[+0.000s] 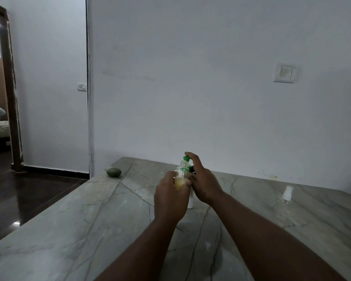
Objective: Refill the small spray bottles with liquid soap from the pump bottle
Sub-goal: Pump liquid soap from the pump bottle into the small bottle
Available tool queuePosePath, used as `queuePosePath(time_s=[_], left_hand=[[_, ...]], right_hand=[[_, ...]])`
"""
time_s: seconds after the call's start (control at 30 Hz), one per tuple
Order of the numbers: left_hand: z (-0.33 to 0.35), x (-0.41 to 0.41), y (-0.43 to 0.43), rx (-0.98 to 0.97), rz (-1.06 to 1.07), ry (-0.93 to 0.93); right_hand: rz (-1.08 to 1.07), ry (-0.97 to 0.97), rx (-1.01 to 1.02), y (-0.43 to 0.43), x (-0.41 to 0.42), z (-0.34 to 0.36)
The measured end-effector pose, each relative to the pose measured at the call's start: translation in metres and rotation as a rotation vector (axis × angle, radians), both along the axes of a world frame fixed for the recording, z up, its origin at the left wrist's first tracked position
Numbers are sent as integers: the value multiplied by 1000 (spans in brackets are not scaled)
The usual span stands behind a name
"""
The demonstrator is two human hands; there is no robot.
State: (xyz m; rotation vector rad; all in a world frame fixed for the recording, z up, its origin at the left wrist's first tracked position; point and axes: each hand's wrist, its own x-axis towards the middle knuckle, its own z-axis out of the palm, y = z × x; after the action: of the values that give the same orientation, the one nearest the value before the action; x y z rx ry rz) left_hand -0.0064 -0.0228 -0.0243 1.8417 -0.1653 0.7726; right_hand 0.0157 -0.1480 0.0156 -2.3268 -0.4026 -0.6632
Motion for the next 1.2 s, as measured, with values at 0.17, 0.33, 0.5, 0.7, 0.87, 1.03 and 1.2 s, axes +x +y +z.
queuePosePath(time_s=[0.17, 0.33, 0.5, 0.7, 0.87, 1.03, 1.2], left_hand=[[1, 0, 0, 3, -3, -8], [-2, -1, 0, 24, -7, -7], [-2, 0, 1, 23, -2, -6], [-1, 1, 1, 18, -5, -3], [-1, 0, 1, 20, -8, 1], [-2, -1, 2, 34, -2, 2], [-3, 0, 1, 30, -4, 3]], right_hand=[[3, -19, 12, 0, 2, 0], [-8, -18, 12, 0, 3, -1], [-2, -18, 0, 0, 0, -1], [1, -19, 1, 0, -2, -1], [-10, -18, 21, 1, -1, -1], [-16, -8, 29, 2, -1, 0], [-5, -5, 8, 1, -5, 0]])
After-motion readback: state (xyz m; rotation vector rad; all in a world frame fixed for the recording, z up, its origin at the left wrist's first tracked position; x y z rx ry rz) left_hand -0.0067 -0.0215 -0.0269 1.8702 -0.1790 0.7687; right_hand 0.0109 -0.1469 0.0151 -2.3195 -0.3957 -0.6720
